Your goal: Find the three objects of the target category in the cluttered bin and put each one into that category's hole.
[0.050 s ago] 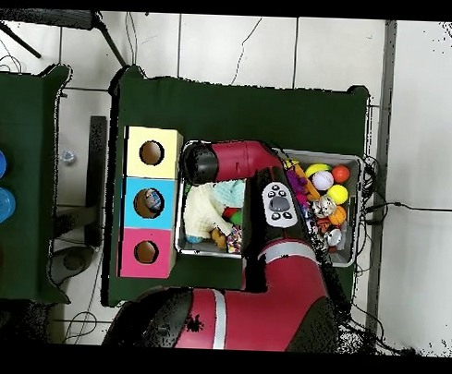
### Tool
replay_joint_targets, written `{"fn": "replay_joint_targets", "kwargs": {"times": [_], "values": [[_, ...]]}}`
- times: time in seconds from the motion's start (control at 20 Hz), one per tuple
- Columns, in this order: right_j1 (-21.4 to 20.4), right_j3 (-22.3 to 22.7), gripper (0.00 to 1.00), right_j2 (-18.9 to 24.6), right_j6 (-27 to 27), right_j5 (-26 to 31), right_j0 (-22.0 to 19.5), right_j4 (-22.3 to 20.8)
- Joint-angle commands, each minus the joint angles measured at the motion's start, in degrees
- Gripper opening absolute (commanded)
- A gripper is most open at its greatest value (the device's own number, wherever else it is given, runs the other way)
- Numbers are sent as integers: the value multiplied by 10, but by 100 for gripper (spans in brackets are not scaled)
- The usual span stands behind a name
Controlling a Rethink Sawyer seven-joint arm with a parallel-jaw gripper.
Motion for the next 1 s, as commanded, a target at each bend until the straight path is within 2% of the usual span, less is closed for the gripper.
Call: {"fn": "replay_joint_targets", "kwargs": {"times": [0.05,0.65,1.0], "values": [[-42,53,100,33,-126,24,-32,-32],[-89,114,100,46,-159,45,-59,-38],[-86,112,100,49,-155,47,-61,-42]]}}
